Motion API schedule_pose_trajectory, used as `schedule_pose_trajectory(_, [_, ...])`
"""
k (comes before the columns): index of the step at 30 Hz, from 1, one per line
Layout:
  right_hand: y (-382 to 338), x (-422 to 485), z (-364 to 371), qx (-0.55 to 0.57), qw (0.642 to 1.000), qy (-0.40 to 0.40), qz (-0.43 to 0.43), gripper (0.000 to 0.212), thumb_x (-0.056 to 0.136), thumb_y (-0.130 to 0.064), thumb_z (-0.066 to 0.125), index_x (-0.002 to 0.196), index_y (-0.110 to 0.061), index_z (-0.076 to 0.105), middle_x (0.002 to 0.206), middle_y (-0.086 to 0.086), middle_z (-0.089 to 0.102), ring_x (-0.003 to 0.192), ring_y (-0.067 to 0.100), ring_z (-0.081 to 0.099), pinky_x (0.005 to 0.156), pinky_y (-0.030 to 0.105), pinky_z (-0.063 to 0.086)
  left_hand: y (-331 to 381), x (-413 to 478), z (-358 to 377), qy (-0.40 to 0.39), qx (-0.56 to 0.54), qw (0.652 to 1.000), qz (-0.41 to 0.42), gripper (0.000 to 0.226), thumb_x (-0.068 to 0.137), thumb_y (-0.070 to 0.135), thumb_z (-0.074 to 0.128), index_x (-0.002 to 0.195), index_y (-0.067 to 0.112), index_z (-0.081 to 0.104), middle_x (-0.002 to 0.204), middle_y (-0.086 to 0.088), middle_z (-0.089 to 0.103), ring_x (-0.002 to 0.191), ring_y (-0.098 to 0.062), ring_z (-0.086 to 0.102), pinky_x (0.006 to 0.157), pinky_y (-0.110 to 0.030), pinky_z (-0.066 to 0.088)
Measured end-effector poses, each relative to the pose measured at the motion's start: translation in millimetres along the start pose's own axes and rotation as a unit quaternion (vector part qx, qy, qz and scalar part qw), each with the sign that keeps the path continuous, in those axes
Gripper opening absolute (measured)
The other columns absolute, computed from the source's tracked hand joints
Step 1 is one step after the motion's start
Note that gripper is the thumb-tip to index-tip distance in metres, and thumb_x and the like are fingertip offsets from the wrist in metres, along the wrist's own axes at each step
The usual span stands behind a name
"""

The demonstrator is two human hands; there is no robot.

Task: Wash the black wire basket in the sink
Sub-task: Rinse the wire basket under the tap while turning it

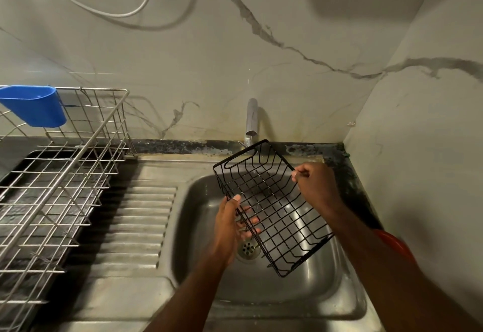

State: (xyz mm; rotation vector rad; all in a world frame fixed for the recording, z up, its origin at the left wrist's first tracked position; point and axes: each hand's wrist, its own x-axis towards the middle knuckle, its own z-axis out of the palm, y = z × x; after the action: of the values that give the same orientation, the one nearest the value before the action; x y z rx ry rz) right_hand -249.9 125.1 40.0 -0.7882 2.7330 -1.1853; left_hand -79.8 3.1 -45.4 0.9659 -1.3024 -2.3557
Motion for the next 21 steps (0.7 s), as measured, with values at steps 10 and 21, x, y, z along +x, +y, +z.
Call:
schedule_pose_trajectory(10, [2, 0, -10, 0.036, 0.999, -0.001, 0.029, 0.023, 0.089, -0.011, 0.066, 0.074, -0.027, 0.065, 0.071, -0.002, 0.069, 0.058, 0.011, 0.067, 0.057, 0.035, 0.060, 23, 9, 9, -0.021, 0.008, 0.999, -0.023, 0.046, 0.095, 0.054, 0.049, 0.131, 0.025, 0.048, 0.130, -0.017, 0.062, 0.108, -0.037, 0.067, 0.079, -0.048, 0.060])
schedule_pose_trajectory(21, [3, -3, -16, 0.100, 0.992, 0.017, 0.075, 0.009, 0.092, -0.010, 0.062, 0.085, -0.008, 0.069, 0.068, 0.007, 0.068, 0.049, 0.011, 0.061, 0.046, 0.021, 0.049, 44, 21, 18, -0.032, 0.045, 0.997, -0.054, 0.057, 0.098, 0.057, 0.041, 0.121, 0.010, 0.061, 0.123, -0.019, 0.065, 0.110, -0.034, 0.066, 0.080, -0.045, 0.059])
